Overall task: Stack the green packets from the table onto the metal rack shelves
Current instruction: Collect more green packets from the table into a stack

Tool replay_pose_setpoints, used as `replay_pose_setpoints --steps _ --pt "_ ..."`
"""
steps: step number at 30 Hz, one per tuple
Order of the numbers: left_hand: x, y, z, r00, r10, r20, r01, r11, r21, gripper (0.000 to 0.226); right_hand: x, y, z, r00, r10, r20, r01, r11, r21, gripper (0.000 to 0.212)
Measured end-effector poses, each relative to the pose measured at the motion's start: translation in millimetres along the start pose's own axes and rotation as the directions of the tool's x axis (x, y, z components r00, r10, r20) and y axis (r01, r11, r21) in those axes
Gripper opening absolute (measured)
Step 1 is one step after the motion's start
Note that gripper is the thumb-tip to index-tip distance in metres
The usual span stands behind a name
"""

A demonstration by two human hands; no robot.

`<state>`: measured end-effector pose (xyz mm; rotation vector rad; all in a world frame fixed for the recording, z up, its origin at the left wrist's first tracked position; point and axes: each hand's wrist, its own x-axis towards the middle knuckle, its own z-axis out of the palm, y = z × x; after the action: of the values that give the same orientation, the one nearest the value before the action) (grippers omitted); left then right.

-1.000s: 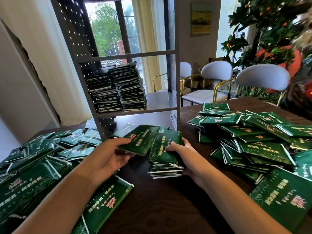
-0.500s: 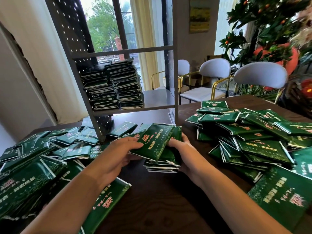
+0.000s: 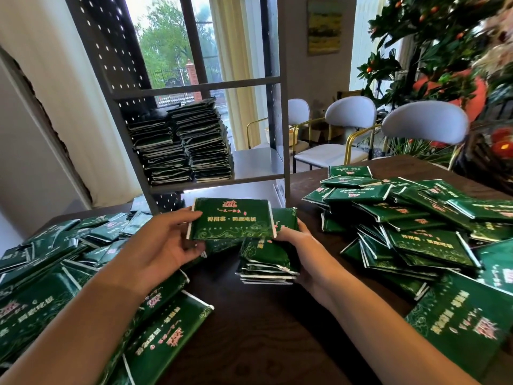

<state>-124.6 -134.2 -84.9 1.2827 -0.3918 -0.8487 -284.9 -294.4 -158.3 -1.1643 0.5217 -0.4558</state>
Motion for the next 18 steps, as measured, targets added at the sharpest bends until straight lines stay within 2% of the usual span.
replay_pose_setpoints --steps 5,9,14,17,18 --pt "6 -3 -4 0.998 0.001 -0.067 -0.001 1.0 -0.011 0.03 -3 -3 0 0.996 0.016 0.088 -0.021 0.998 0.06 0.04" --pt "7 -9 5 0.999 -0.004 -0.04 0.011 0.987 0.159 0.02 -4 -5 2 0.992 0.022 0.121 -0.028 0.999 0.046 0.046" --pt "10 -23 27 0.982 0.158 -0.101 -0.118 0.938 0.325 0.015 -4 -3 6 0.993 0.067 0.099 -0.07 0.997 0.023 0.059" --pt "11 -32 42 0.962 0.246 -0.12 -0.171 0.883 0.438 0.01 -8 -4 7 0.994 0.063 0.086 -0.068 0.996 0.057 0.057" --pt "10 -34 46 0.955 0.264 -0.132 -0.177 0.871 0.458 0.009 -10 -5 8 0.994 0.071 0.086 -0.076 0.995 0.057 0.068"
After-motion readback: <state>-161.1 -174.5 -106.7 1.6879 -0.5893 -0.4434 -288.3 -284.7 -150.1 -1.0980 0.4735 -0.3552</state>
